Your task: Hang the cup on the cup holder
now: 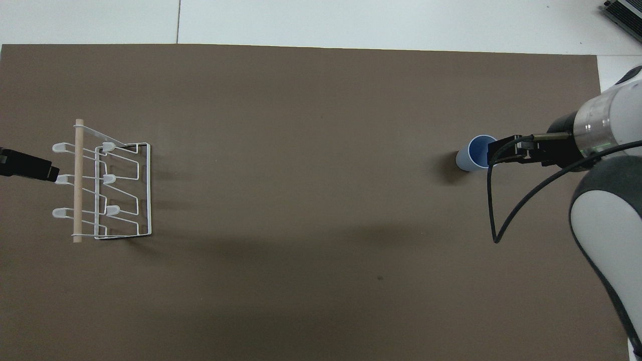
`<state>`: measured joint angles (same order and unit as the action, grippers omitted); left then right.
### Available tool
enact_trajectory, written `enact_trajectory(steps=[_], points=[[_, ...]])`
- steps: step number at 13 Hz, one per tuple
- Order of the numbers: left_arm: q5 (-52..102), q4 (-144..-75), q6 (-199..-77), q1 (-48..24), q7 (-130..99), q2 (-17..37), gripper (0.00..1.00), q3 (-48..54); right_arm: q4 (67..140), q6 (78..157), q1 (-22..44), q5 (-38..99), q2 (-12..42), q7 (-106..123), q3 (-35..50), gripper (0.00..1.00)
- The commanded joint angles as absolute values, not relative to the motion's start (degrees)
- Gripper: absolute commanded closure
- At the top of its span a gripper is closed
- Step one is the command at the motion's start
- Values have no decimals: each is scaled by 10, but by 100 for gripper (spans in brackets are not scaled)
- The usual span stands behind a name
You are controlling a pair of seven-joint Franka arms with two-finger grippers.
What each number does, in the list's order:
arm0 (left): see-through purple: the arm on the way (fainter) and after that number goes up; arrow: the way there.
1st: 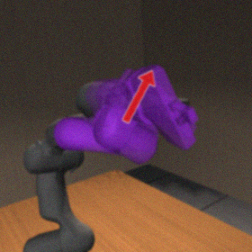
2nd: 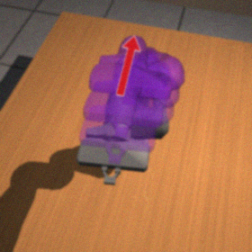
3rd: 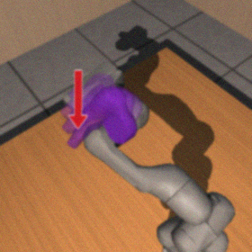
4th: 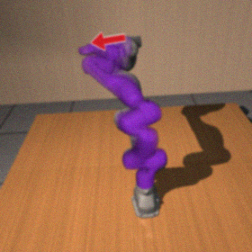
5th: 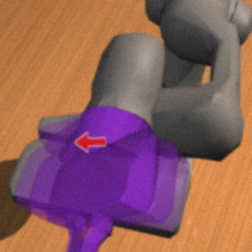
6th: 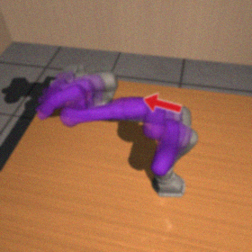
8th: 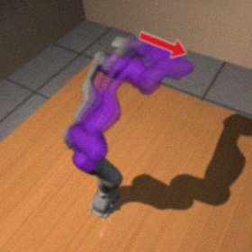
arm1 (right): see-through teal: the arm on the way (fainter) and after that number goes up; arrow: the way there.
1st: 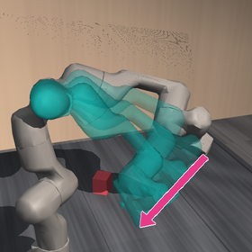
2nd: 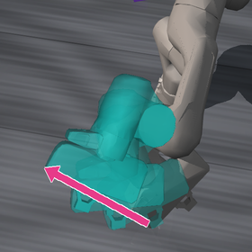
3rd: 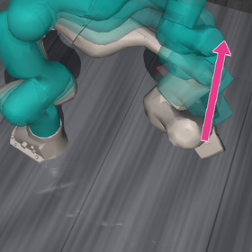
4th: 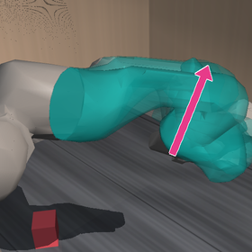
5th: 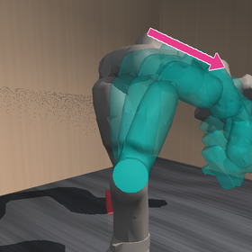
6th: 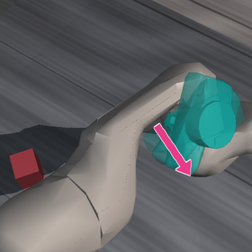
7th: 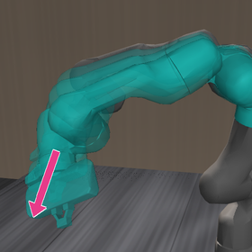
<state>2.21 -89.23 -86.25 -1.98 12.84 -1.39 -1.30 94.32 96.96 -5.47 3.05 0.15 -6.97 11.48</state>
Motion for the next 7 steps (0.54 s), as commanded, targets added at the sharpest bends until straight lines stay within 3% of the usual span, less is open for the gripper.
enact_trajectory(steps=[1,7], points=[[31,-897,-866,-17,110,-24,0,-13,953,977,-62,36,-8,-77,118,0],[23,-901,-866,-17,80,-28,0,-13,954,1004,-69,33,-6,-74,118,0]])
